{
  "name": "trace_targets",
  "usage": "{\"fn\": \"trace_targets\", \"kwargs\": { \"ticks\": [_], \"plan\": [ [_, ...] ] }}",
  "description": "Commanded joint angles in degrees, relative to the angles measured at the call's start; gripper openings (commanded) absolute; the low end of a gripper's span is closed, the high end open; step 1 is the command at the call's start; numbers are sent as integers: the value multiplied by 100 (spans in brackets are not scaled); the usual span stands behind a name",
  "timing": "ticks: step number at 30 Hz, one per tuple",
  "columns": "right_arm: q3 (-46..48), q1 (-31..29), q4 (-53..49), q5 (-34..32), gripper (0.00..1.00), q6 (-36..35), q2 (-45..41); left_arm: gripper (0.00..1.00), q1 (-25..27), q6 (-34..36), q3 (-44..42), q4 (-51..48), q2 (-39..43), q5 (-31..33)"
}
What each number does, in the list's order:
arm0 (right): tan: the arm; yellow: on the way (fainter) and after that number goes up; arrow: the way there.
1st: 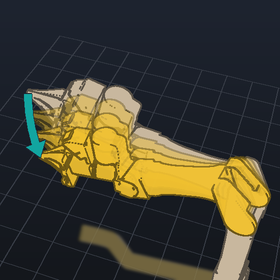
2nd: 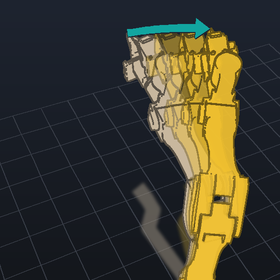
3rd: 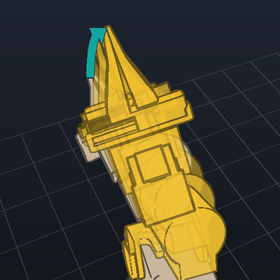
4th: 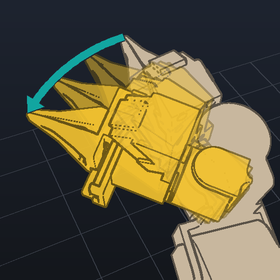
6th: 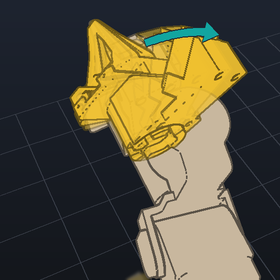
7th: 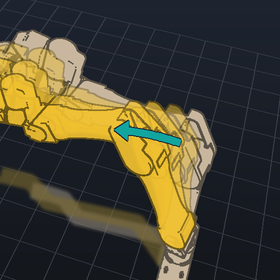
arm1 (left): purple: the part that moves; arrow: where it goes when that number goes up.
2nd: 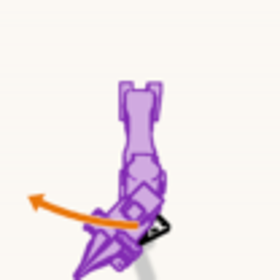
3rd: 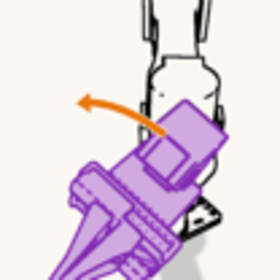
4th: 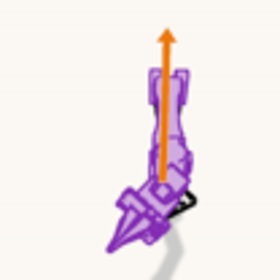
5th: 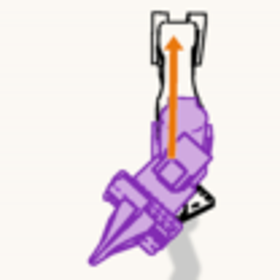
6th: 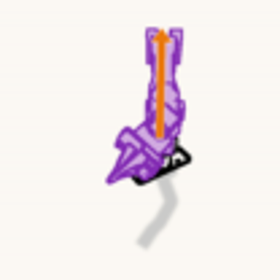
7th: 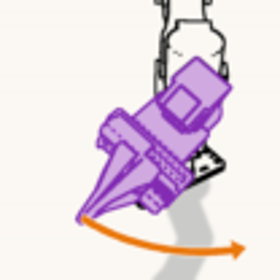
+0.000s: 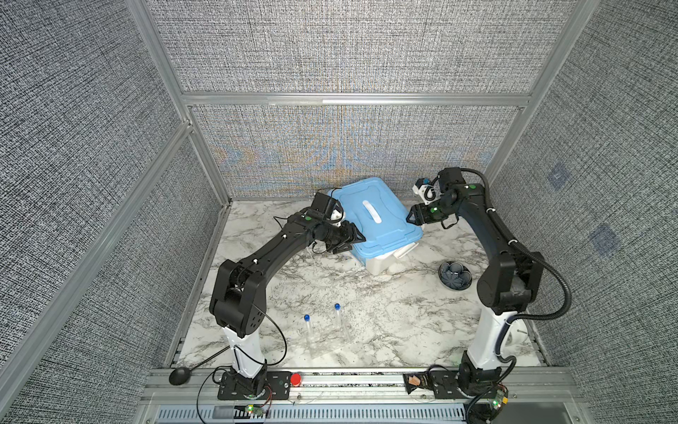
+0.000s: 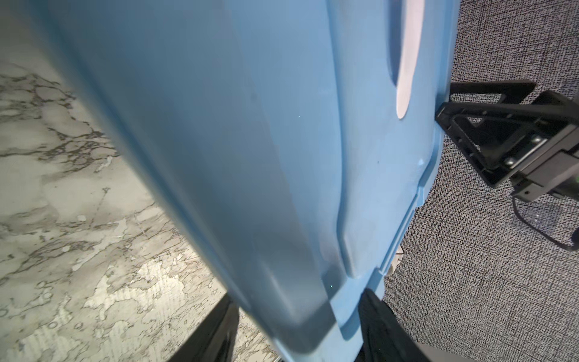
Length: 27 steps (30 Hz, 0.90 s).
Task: Organize the chemistry lab equipment
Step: 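Slide the lid with both grippers to align it over the bin opening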
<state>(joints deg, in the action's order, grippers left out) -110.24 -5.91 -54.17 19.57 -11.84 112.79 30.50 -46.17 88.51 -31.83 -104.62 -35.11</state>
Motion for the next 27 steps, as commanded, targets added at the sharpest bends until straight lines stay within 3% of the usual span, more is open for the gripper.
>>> {"fn": "trace_targets", "kwargs": {
  "ticks": [1, 7, 14, 27],
  "plan": [
    [-45, -8, -594, 85, 51, -391, 105, 62, 0, 137, -33, -80, 77, -48],
    [-190, 50, -626, -42, 36, -592, 151, 64, -9, 373, 2, -267, 194, 69],
    [-330, 81, -646, -119, 33, -1032, 243, 71, -104, 558, 74, -319, 337, 210],
    [-449, 81, -603, -521, 28, -1888, 311, 71, -484, 600, 257, -272, 278, 76]
  ]
}}
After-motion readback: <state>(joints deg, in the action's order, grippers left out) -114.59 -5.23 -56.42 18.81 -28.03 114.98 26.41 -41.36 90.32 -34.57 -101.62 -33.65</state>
